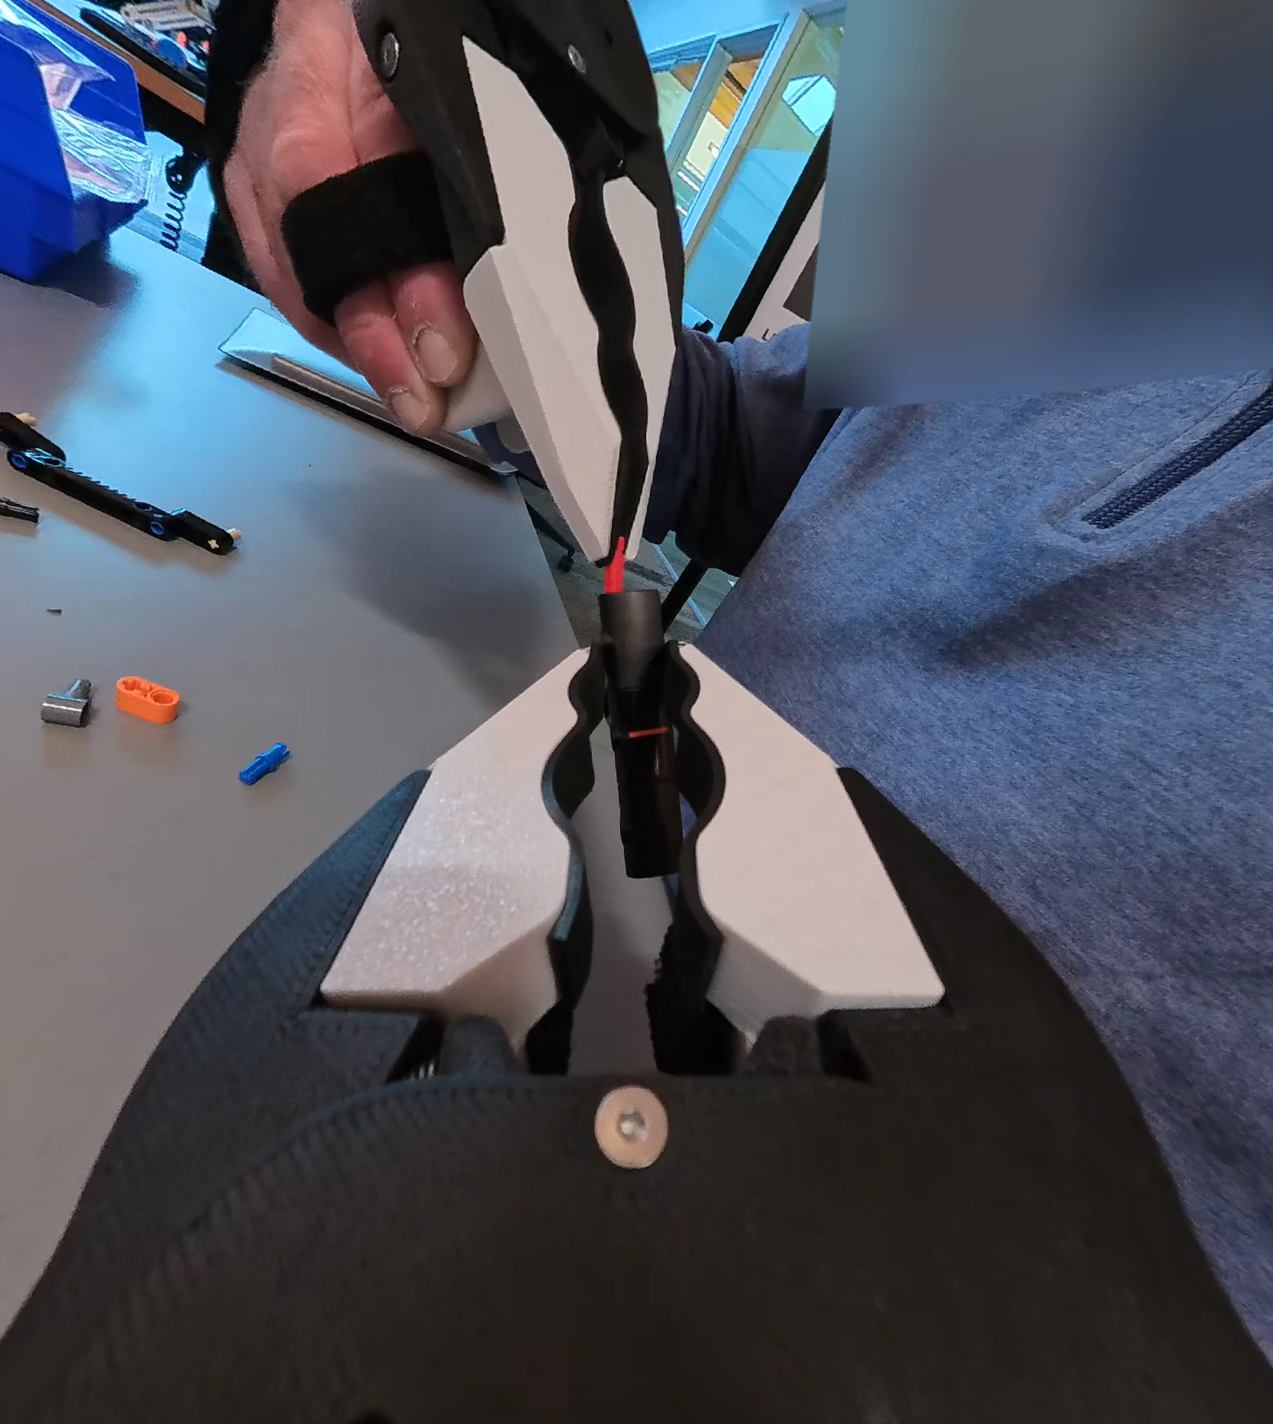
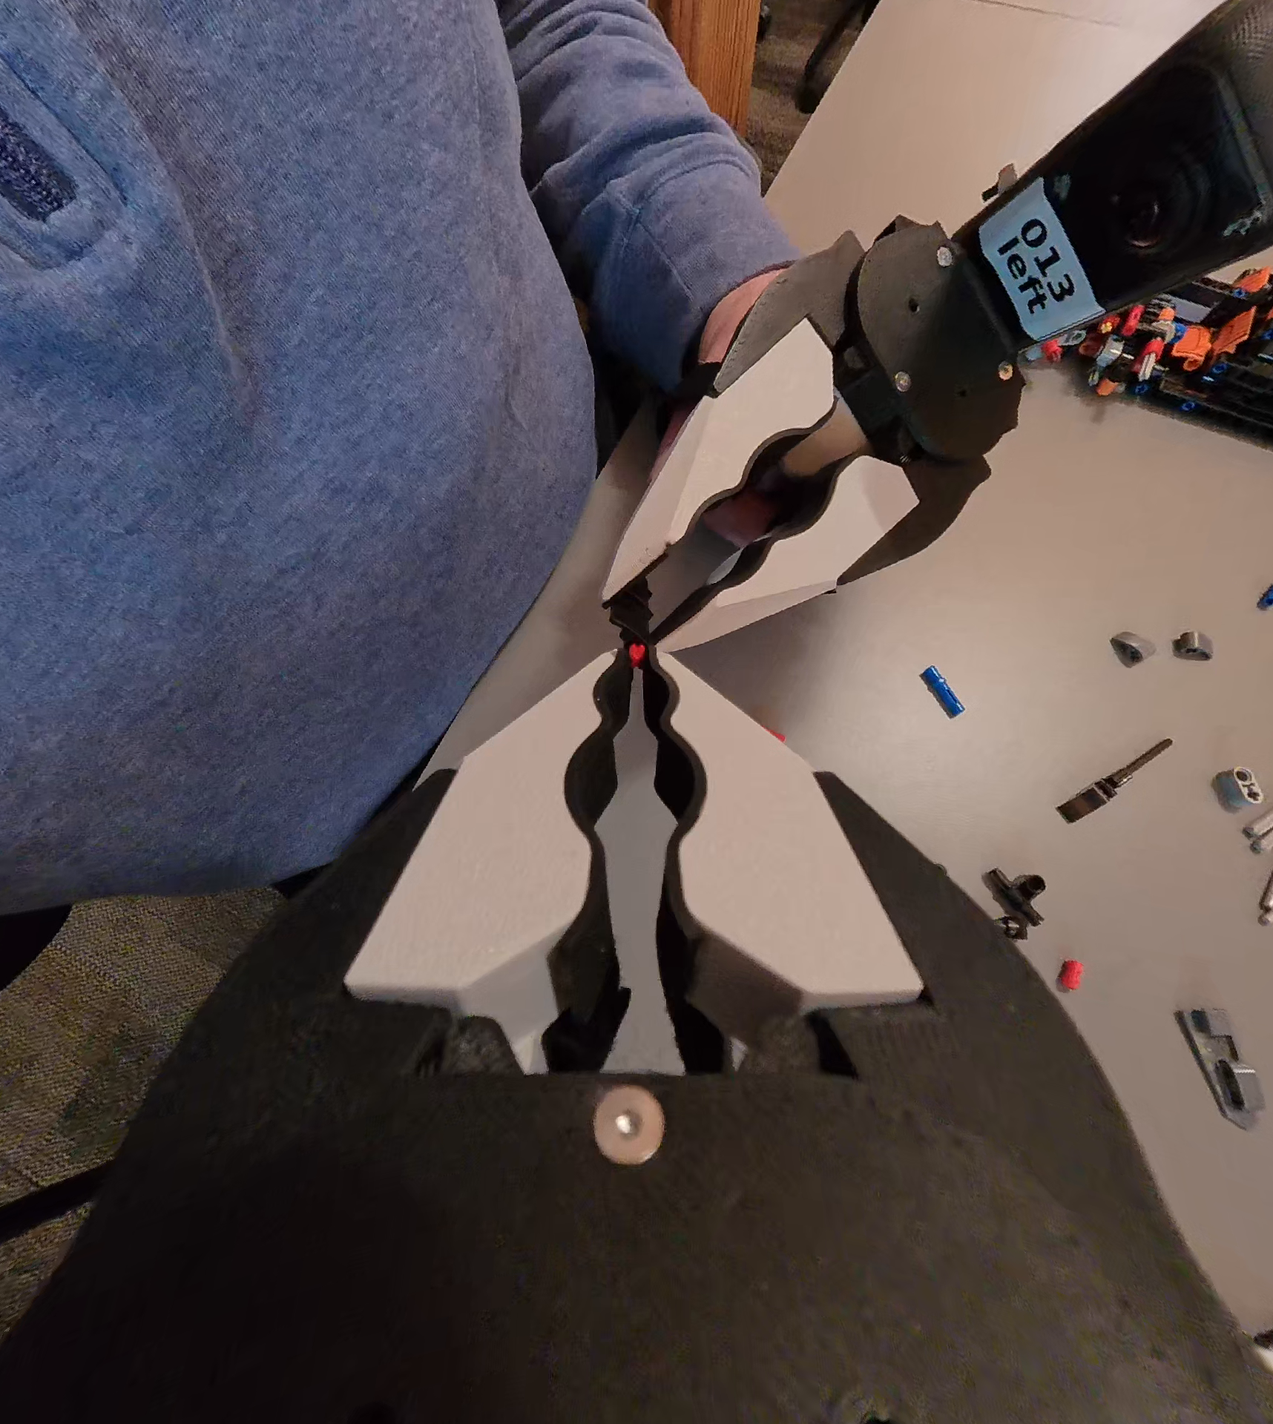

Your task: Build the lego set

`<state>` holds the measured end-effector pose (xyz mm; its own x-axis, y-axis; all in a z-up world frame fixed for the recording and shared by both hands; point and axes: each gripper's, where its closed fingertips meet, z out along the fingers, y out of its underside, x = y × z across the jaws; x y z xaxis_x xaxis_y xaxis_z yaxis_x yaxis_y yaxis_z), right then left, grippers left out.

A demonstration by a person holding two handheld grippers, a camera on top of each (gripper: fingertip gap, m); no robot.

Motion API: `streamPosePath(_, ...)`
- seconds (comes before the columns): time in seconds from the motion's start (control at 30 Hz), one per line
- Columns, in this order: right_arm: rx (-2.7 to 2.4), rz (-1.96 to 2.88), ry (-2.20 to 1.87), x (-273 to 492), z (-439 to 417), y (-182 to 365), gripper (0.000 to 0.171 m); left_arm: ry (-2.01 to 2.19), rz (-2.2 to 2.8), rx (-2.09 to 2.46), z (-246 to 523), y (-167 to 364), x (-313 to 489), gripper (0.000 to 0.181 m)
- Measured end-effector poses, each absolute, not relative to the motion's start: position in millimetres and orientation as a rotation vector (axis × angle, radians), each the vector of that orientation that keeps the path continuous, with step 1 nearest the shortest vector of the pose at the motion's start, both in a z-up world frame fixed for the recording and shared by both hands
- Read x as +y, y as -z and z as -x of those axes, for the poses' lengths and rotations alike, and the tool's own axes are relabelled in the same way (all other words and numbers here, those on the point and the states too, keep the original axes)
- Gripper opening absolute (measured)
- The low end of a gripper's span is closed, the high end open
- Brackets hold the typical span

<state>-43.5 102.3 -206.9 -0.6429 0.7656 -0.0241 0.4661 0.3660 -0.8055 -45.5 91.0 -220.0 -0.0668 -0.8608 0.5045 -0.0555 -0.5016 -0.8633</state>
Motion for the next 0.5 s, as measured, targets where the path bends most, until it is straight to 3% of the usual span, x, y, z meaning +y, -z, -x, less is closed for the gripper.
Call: streamPosePath(0.5, -2.199, 0.985, -1.215, 100.0, 43.1, 204.8, 0.001, 1.680, 1.568, 1.005, 45.8, 218.4, 89.0, 0.013)
